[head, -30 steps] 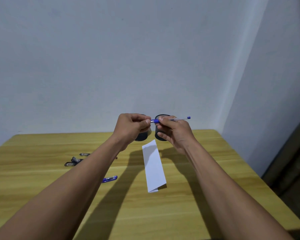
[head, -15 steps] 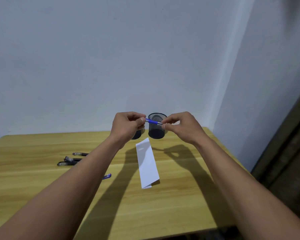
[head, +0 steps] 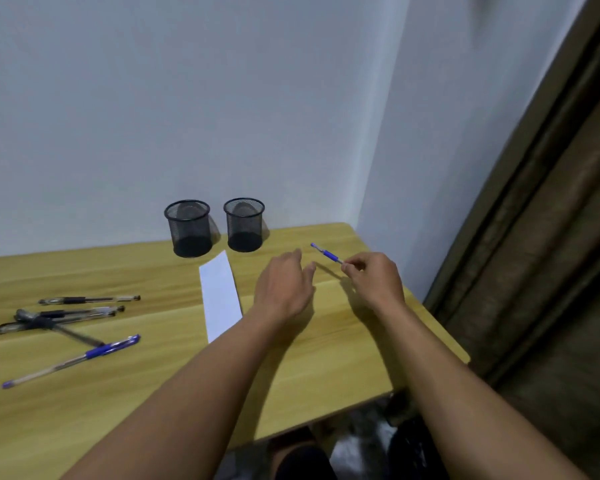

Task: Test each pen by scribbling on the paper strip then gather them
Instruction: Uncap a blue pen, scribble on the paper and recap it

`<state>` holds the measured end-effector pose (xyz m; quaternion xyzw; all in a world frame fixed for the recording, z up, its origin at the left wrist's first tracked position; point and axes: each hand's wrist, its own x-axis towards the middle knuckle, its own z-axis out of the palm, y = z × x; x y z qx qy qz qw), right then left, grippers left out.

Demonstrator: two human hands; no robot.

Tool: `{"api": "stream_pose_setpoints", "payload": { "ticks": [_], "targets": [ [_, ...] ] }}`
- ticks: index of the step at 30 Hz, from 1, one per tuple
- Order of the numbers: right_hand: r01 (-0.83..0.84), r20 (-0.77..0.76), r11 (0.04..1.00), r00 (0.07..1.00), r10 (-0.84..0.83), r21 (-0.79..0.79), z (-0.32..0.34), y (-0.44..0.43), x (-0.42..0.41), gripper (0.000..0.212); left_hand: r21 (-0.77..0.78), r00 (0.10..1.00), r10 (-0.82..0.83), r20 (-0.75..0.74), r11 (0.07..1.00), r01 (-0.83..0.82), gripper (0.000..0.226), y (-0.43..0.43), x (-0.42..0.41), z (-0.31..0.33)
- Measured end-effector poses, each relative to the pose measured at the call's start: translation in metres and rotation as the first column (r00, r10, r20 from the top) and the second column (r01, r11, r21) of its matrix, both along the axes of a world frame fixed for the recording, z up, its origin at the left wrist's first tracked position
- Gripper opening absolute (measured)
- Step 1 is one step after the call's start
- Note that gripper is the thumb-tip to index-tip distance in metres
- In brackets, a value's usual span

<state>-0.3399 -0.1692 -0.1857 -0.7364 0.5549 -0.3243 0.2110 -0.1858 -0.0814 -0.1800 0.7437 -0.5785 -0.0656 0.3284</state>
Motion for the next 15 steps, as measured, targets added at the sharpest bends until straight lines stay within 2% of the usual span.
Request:
{"api": "stream_pose_setpoints", "payload": {
  "ticks": [3,7,11,15],
  "targets": [
    [0.096,-0.107,0.995,0.989,-0.098,-0.026,-0.017,-0.004,-0.01,0.02,0.149,0.979,-0.038,0.2,0.989,0.008,0.053,-0.018,-0.01,-0.029],
    [0.152,-0.202,0.986,0.966,-0.162,-0.067,-0.034,-0.011,-0.012,0.022,0.362,0.964,-0.075,0.255,0.932,-0.023,0.072,-0.037,-0.014,-0.054],
    [0.125,-0.172,0.988,0.975,-0.14,-0.096,-0.046,-0.019,-0.011,0.02,0.418,0.954,-0.073,0.29,0.907,-0.058,0.077,-0.042,-0.017,-0.058],
    [0.073,-0.133,0.996,0.988,-0.08,-0.058,-0.051,-0.02,-0.011,0.024,0.437,0.948,-0.078,0.31,0.897,-0.069,0.075,-0.042,-0.017,-0.061]
  ]
}}
